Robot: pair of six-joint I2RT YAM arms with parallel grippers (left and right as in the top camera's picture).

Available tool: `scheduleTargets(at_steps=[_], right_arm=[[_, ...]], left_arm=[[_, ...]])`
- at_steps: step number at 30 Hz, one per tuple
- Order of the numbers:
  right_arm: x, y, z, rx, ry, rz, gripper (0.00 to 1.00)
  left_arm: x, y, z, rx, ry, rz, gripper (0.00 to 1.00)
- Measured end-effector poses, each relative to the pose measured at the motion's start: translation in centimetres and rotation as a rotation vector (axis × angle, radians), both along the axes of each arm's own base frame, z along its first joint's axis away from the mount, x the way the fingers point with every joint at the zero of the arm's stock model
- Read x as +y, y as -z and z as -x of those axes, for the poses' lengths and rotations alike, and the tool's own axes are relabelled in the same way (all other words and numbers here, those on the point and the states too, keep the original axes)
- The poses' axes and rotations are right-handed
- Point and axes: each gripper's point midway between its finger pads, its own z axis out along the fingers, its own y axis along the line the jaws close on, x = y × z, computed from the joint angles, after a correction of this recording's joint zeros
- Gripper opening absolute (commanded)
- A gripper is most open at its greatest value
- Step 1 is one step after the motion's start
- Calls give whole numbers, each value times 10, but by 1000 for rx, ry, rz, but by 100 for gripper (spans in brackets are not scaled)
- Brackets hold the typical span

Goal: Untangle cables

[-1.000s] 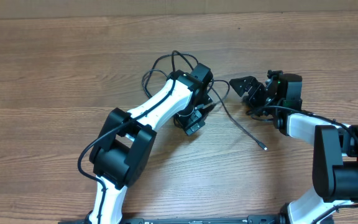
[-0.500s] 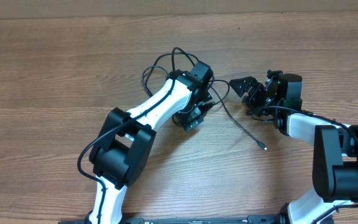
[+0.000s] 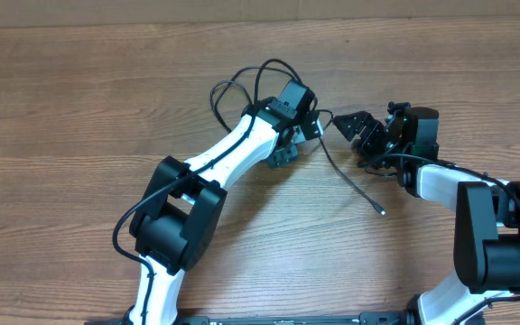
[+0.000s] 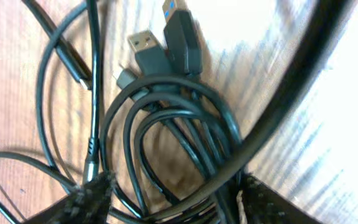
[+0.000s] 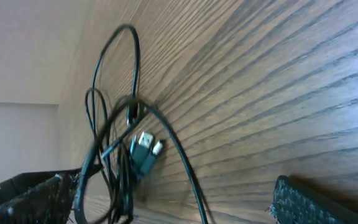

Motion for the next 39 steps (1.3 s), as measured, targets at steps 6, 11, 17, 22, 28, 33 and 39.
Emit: scheduleTargets(at_steps=[6, 11, 17, 22, 28, 33, 39], right_arm=[[0, 0, 0, 1, 0, 0, 100], [0, 0, 0, 2, 0, 0, 100], [0, 1, 1, 3, -2, 3, 100], [0, 1, 1, 2, -2, 2, 100], [6, -6, 1, -37, -50, -7, 100], [25, -39, -3, -197, -181, -83, 96], [50, -112, 1, -463, -358, -246, 97]], left_arm=[[-4, -3, -6, -30, 16, 10, 15], [-4, -4, -8, -38, 17, 7, 4], [0, -5, -9, -42, -19, -3, 4], [2, -22, -12, -39, -123, 32, 4], [-11, -114, -26, -91, -231, 269, 4], [-12, -219, -27, -157, -221, 552, 4], [11, -279, -20, -140, -205, 767, 4]])
